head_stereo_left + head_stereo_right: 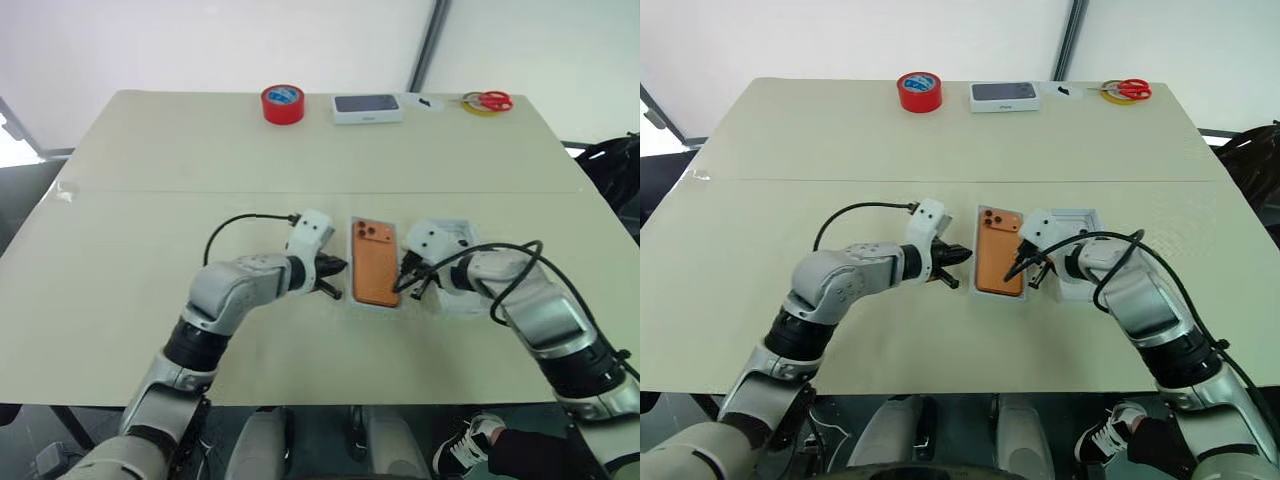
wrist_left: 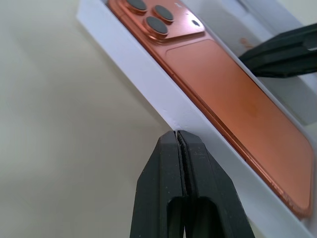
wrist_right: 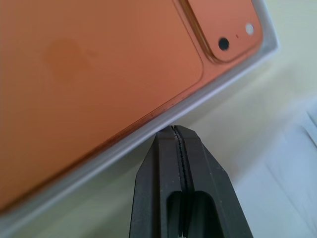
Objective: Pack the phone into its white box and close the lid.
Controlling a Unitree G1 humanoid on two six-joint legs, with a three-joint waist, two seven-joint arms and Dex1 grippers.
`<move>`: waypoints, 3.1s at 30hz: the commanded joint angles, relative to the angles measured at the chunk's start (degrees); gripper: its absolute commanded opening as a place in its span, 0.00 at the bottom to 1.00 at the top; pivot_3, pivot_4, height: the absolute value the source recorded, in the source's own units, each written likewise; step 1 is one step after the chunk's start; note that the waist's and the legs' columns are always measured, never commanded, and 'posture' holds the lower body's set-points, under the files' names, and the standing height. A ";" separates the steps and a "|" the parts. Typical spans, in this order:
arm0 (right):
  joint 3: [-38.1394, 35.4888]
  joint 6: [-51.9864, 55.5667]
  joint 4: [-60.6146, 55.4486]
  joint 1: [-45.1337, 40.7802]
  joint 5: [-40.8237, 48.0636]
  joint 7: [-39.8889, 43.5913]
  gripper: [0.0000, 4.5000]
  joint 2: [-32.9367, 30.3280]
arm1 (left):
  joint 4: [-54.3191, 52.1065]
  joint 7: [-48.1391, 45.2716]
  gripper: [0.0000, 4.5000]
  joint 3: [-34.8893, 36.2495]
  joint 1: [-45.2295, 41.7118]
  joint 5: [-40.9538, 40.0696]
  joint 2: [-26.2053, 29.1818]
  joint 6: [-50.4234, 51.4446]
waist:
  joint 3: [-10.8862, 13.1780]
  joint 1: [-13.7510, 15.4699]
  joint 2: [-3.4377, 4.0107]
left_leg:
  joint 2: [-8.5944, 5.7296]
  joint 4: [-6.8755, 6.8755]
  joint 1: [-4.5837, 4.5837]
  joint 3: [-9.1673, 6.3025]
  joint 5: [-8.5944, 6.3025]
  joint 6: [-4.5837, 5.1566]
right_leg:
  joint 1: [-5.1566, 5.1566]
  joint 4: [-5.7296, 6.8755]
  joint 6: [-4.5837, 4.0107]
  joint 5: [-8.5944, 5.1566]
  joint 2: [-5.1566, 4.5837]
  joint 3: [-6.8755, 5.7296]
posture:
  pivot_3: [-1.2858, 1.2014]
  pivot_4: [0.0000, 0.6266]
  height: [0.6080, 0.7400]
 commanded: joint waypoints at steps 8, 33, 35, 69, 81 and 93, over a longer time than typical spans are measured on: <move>-6.24 3.12 -13.10 9.53 4.22 2.68 0.00 -5.28 | 3.04 -9.39 0.02 -8.97 -1.65 2.37 -8.29 -1.14 | 0.00 -0.09 0.00 | 0.00 0.02 0.00 0.01 -0.03 0.05 | -0.01 -0.01 0.05 -0.04 -0.03 0.00 | 0.52 0.24 0.94; -7.32 -2.14 -2.15 2.14 3.76 -0.36 0.00 -8.12 | 4.04 -9.01 0.02 -0.79 0.27 6.81 -7.10 -0.29 | -0.02 -0.05 0.00 | 0.04 0.05 0.03 -0.02 -0.04 0.07 | 0.05 -0.01 0.05 -0.04 0.01 -0.02 | 0.52 0.24 0.94; -5.72 -4.50 0.39 2.25 2.27 -0.48 0.00 -8.30 | 3.93 -8.90 0.02 -0.67 0.35 6.89 -7.30 -0.23 | -0.02 -0.07 0.00 | 0.02 0.05 0.03 -0.01 -0.04 0.07 | 0.06 -0.01 0.05 -0.04 -0.02 -0.01 | 0.52 0.24 0.94; -6.83 -4.14 -10.99 13.25 5.63 7.02 0.00 -12.74 | 7.16 -10.08 0.02 -0.46 -1.61 9.74 -9.90 -1.71 | -0.03 -0.09 0.01 | 0.06 0.05 0.07 -0.02 -0.05 0.08 | 0.07 0.03 0.07 -0.05 0.05 -0.01 | 0.52 0.24 0.94; -14.26 -1.81 -9.63 11.32 10.11 11.57 0.20 -17.36 | 4.17 -9.74 0.00 2.42 -0.03 9.85 -6.69 -2.00 | -0.03 -0.19 0.02 | 0.06 0.05 0.07 -0.01 -0.05 0.08 | 0.06 0.05 0.08 -0.03 0.05 0.01 | 0.52 0.24 0.94; -9.16 17.90 4.00 -5.37 13.15 6.81 0.75 -13.53 | -16.82 -30.97 0.00 1.11 11.37 12.13 18.16 -26.71 | -0.04 -0.17 0.07 | 0.10 0.05 0.04 0.10 -0.04 0.08 | -0.04 0.05 -0.02 -0.02 -0.01 0.06 | 0.52 0.24 0.94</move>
